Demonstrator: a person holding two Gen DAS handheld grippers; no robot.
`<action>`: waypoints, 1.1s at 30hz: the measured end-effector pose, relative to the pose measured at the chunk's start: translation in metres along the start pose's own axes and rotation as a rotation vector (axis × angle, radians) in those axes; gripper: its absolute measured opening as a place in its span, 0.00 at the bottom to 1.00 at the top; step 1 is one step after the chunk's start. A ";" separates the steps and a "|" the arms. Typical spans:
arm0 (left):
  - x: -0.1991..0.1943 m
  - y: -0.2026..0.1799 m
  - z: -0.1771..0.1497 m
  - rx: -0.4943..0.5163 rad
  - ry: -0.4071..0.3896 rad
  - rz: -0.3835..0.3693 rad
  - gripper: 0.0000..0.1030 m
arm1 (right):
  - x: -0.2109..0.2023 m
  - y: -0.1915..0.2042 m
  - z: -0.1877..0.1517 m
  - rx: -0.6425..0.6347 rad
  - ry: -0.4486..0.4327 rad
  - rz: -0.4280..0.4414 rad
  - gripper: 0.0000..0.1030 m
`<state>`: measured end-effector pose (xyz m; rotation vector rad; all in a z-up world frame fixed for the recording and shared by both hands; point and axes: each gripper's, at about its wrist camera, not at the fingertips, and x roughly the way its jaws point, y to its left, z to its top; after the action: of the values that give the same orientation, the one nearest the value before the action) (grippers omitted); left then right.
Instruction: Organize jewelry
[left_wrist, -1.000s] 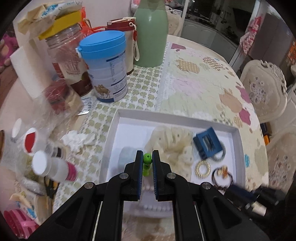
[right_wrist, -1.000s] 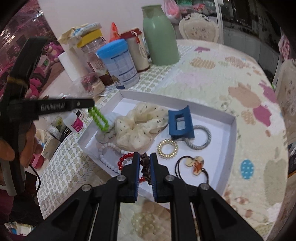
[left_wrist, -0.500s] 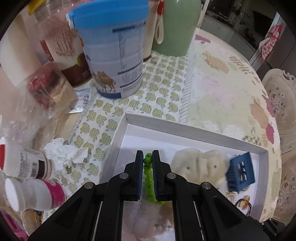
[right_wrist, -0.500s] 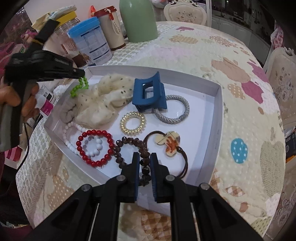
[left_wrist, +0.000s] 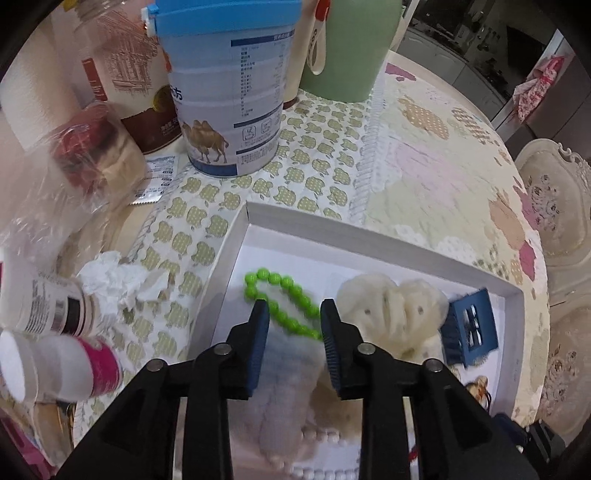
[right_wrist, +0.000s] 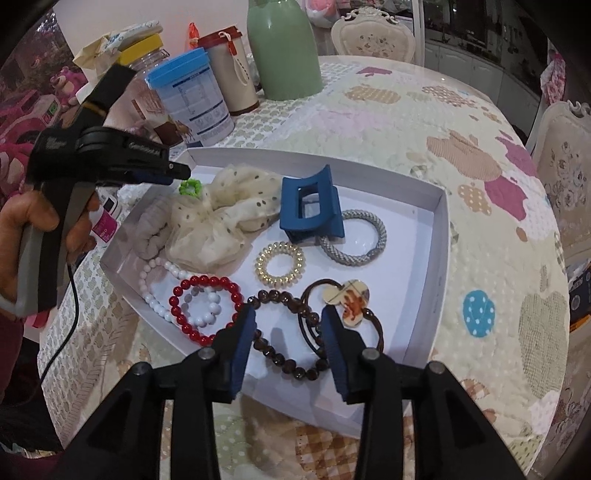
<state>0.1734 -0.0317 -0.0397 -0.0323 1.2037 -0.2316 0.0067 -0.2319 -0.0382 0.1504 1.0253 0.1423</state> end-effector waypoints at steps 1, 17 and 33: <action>-0.005 -0.001 -0.004 0.008 -0.005 0.003 0.20 | -0.002 0.000 -0.001 0.007 -0.004 0.002 0.42; -0.090 -0.024 -0.080 0.108 -0.145 0.067 0.20 | -0.036 0.018 0.004 0.028 -0.087 -0.065 0.52; -0.138 -0.028 -0.117 0.106 -0.259 0.071 0.20 | -0.078 0.042 -0.003 0.025 -0.193 -0.115 0.64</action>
<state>0.0135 -0.0207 0.0487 0.0704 0.9318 -0.2214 -0.0382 -0.2057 0.0337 0.1251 0.8413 0.0100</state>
